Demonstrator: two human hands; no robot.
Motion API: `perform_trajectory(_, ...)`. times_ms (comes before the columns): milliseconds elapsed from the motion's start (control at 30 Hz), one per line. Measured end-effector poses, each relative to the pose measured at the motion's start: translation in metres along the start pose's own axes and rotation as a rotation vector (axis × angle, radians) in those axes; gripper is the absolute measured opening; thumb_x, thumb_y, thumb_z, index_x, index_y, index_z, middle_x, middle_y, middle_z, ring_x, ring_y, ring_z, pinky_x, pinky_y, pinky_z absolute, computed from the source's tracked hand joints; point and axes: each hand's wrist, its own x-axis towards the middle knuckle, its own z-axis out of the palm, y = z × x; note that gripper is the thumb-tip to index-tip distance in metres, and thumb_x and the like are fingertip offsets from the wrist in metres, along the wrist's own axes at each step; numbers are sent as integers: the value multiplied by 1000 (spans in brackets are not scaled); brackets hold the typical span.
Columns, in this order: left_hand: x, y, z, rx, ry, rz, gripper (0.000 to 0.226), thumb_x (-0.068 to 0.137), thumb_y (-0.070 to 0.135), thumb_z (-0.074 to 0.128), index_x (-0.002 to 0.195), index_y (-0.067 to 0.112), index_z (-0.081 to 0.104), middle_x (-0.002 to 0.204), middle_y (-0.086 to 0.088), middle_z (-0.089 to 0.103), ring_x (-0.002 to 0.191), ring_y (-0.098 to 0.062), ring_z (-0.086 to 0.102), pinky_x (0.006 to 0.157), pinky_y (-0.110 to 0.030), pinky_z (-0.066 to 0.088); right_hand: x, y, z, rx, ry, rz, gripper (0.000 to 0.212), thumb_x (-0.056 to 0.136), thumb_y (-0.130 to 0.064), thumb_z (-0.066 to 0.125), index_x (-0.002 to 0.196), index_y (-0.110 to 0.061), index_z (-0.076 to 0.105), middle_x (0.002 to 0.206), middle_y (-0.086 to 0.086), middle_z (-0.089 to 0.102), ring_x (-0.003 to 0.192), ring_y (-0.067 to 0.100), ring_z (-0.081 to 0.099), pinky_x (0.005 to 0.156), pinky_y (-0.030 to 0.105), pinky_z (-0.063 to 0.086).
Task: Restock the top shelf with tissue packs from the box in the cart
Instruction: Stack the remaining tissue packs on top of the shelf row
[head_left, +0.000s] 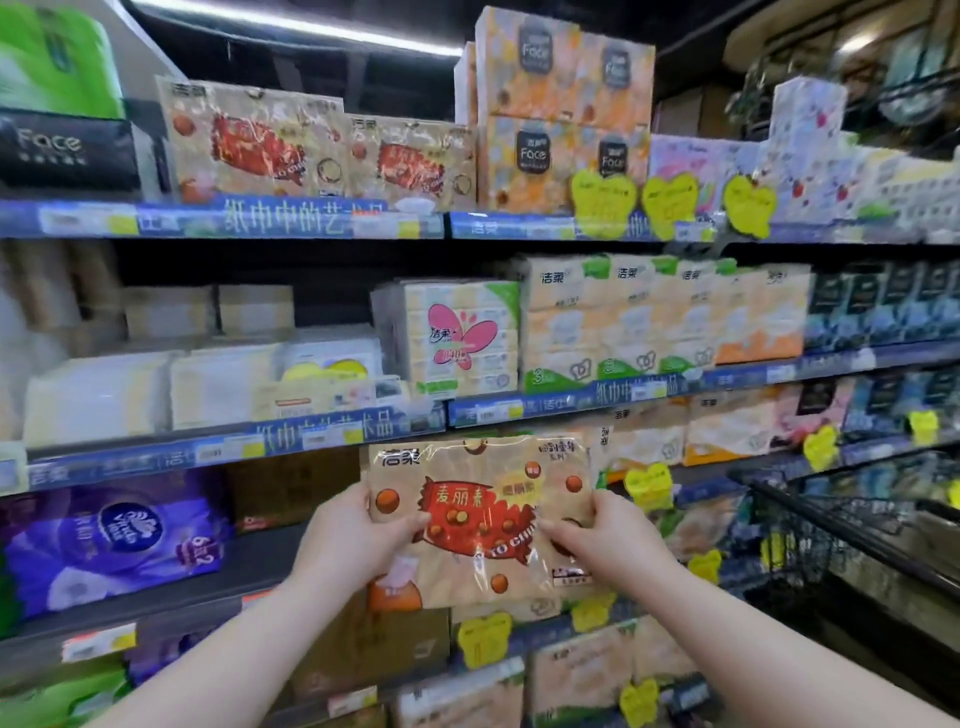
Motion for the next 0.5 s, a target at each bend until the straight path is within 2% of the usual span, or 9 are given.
perform_trajectory(133, 44, 27, -10, -15, 4, 91, 33, 74, 47, 73, 100, 30, 62, 90, 12, 64, 86, -8, 58, 68, -23, 42, 36, -24, -31, 1, 74, -45, 44, 77, -55, 66, 106, -24, 56, 101, -9, 62, 99, 16, 61, 84, 31, 51)
perform_trajectory(233, 86, 44, -27, -42, 32, 137, 30, 73, 48, 73, 95, 31, 61, 79, 22, 58, 73, 0, 52, 58, -15, 38, 62, -59, -56, -46, 117, -105, 28, 80, -52, 65, 86, -28, 50, 87, -12, 56, 88, 13, 55, 75, 28, 45)
perform_trajectory(300, 116, 53, -43, -68, 86, 158, 26, 71, 50, 74, 85, 34, 59, 78, 22, 60, 77, -3, 57, 65, -22, 48, 83, -84, -66, 5, 152, -151, 26, 80, -49, 66, 79, -29, 49, 84, -11, 59, 88, 14, 59, 78, 31, 49)
perform_trajectory(400, 150, 69, -68, -43, 174, 202, 30, 67, 57, 73, 80, 35, 57, 83, 17, 64, 82, -9, 61, 74, -31, 54, 113, -114, -79, 72, 164, -189, 32, 79, -49, 68, 90, -23, 54, 89, -3, 65, 86, 18, 63, 78, 34, 52)
perform_trajectory(500, 182, 90, -96, 40, 257, 252, 41, 68, 62, 69, 88, 28, 62, 87, 10, 65, 84, -14, 61, 71, -29, 50, 141, -145, -91, 204, 197, -254, 35, 78, -43, 72, 97, -17, 57, 87, 0, 67, 75, 16, 63, 58, 29, 49)
